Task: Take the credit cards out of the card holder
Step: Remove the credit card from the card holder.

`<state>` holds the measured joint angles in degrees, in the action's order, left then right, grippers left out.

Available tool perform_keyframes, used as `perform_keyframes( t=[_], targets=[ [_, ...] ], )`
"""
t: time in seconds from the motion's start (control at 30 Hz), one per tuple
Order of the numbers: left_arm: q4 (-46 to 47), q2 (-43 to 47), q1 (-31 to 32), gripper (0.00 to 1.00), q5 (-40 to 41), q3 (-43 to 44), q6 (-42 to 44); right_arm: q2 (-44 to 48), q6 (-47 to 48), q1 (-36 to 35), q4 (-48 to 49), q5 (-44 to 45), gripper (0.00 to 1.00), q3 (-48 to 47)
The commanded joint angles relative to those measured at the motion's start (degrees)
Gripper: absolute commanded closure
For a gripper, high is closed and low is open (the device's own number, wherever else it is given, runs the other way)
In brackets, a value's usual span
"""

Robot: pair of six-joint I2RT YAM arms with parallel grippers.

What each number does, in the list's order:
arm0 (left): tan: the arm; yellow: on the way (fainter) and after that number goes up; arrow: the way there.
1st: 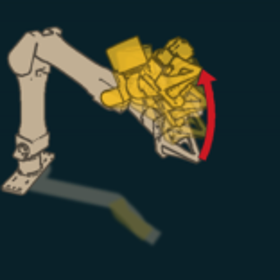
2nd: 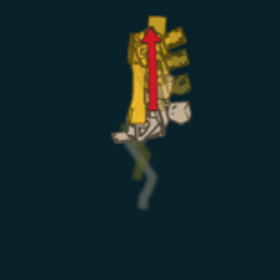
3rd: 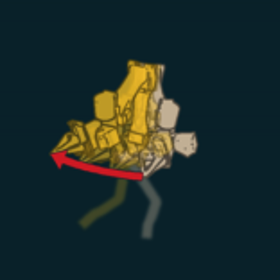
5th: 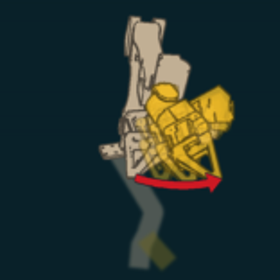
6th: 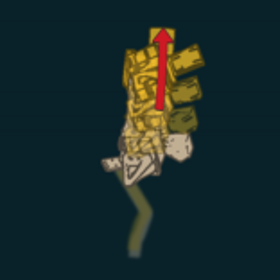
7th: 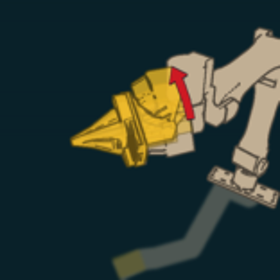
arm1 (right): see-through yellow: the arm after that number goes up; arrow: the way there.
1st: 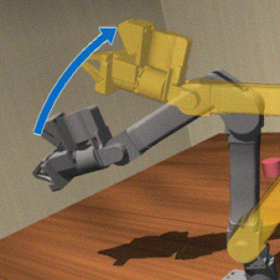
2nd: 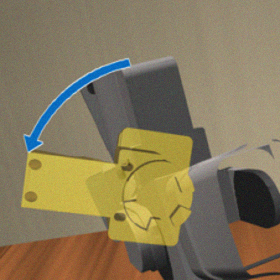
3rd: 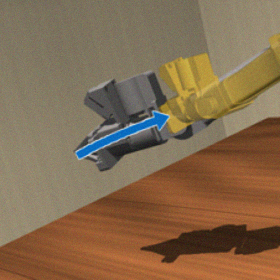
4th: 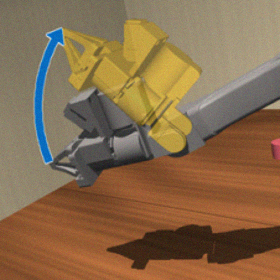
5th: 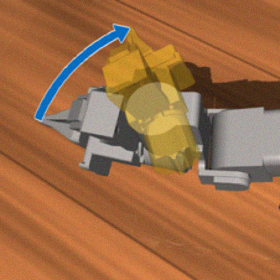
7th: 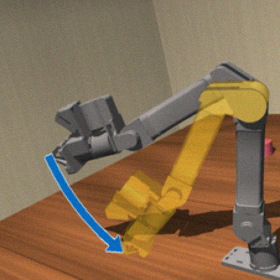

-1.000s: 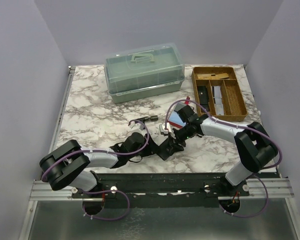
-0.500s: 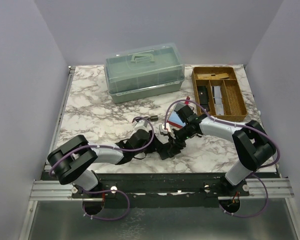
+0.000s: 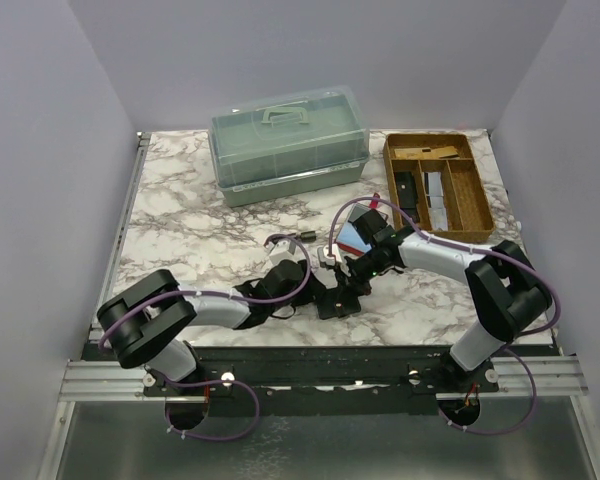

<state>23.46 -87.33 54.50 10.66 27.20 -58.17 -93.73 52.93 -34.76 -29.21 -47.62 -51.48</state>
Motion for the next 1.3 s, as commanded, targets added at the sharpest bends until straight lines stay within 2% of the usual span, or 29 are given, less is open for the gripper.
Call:
perform_keyframes(
  t=[0.0,0.23,0.4,0.53,0.7,0.8,1.03,1.27],
  targets=[
    [-20.8,-1.5,0.3,0.53,3.0,-4.8,0.8,2.2,0.9,-0.1,-0.9,-3.6,1.0,0.4],
    [-21.0,0.1,0.3,0.54,3.5,-5.8,-1.4,2.8,3.0,-0.1,-3.7,-5.2,1.0,0.2],
    [-20.9,6.8,0.3,0.52,4.1,-7.4,-1.4,3.4,-0.3,-0.1,-2.0,-3.5,0.99,-0.1],
    [-20.9,15.3,0.3,0.5,3.3,-9.3,0.4,0.7,-2.7,0.8,-4.0,-2.5,0.71,-2.5],
    [-20.7,20.7,0.3,0.47,0.3,-10.8,1.3,-0.4,-3.6,0.8,-5.4,1.2,0.46,-3.2],
    [-18.8,19.8,0.4,0.43,-3.1,-11.1,1.7,0.3,-4.3,0.8,-4.8,2.2,0.37,-2.5],
    [-10.2,15.3,0.5,0.41,-7.9,-10.8,2.4,-1.4,-5.3,0.3,-4.0,4.0,0.38,-2.1],
    [-6.4,10.5,0.5,0.43,-9.1,-10.9,-1.3,-2.4,-4.2,-1.9,-3.6,5.5,0.43,-1.4]
  ],
)
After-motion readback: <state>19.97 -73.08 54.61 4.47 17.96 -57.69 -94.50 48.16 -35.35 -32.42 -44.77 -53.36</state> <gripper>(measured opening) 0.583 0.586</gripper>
